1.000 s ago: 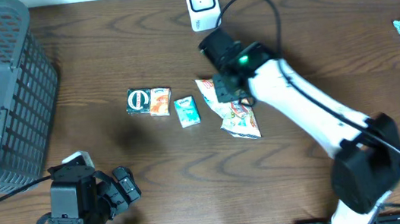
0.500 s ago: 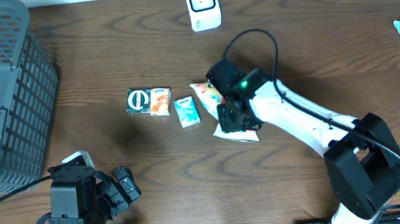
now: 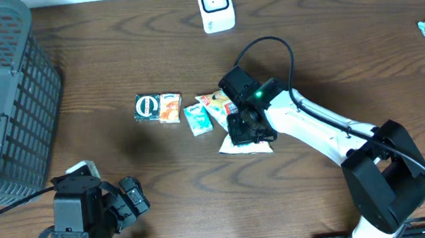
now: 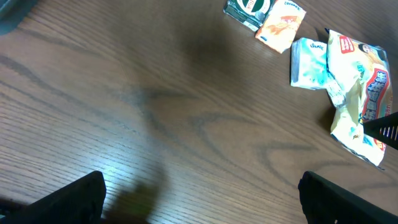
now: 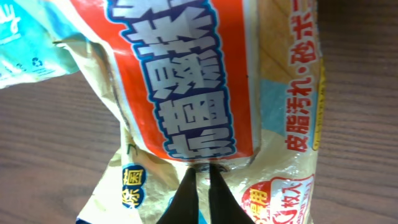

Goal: Scan the item barcode

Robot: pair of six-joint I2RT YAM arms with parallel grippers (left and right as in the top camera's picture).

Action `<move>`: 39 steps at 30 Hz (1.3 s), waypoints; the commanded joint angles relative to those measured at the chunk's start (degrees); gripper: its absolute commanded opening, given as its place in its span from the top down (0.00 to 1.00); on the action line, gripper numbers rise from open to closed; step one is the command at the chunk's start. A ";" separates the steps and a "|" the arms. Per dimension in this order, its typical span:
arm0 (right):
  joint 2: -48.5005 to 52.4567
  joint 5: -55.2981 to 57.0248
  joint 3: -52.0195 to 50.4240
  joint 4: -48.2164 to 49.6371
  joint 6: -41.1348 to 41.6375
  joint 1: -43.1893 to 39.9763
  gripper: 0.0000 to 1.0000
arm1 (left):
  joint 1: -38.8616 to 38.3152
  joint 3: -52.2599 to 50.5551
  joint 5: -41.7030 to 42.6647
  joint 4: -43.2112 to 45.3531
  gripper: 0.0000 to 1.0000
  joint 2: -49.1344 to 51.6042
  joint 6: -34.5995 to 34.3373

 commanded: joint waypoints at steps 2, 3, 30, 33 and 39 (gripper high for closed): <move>1.77 3.65 -1.33 1.09 2.82 0.83 0.99 | 0.13 -0.13 -0.52 -0.13 0.02 -0.22 0.11; 2.21 3.82 -1.75 1.42 2.95 0.94 0.99 | 0.13 -0.13 -0.52 -0.13 0.03 -0.22 0.11; -1.09 7.63 1.46 -11.21 1.18 -2.14 0.99 | 0.13 -0.13 -0.52 -0.15 0.02 -0.22 0.11; -1.09 7.67 -0.63 -11.02 1.18 -2.08 0.98 | 0.13 -0.13 -0.52 -0.15 0.02 -0.22 0.11; -1.09 3.10 -8.17 -5.97 1.20 -2.03 0.93 | 0.13 -0.13 -0.52 -0.13 0.02 -0.22 0.11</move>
